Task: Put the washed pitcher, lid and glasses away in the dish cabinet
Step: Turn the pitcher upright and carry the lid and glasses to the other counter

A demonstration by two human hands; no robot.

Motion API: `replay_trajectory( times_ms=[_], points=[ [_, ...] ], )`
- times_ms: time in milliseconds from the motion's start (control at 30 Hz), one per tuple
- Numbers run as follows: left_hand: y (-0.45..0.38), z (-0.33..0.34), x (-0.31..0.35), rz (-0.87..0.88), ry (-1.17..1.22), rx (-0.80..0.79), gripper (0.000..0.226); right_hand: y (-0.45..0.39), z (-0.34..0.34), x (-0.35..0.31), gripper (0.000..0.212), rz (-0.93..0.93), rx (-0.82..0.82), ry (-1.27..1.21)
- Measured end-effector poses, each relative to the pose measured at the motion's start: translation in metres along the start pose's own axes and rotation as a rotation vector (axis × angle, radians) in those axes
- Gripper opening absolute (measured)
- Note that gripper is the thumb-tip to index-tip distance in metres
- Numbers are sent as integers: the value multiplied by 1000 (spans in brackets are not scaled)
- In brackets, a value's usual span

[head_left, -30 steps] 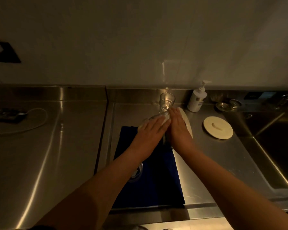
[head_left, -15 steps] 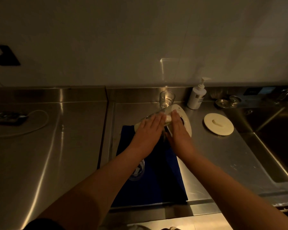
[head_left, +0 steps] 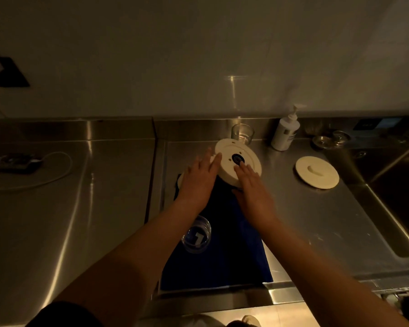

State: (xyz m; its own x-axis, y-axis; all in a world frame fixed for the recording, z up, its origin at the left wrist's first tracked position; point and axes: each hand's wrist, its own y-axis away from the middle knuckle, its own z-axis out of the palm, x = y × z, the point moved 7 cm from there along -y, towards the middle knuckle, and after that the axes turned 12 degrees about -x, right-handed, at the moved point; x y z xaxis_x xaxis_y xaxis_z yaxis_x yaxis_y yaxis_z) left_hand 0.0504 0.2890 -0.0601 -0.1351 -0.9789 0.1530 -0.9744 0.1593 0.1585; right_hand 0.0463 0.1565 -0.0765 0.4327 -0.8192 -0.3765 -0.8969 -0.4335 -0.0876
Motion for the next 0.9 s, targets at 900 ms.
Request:
replay_trajectory(
  times_ms=[900],
  points=[
    [3, 26, -48, 18, 96, -157, 82, -6, 3, -37, 56, -86, 41, 108]
  ],
)
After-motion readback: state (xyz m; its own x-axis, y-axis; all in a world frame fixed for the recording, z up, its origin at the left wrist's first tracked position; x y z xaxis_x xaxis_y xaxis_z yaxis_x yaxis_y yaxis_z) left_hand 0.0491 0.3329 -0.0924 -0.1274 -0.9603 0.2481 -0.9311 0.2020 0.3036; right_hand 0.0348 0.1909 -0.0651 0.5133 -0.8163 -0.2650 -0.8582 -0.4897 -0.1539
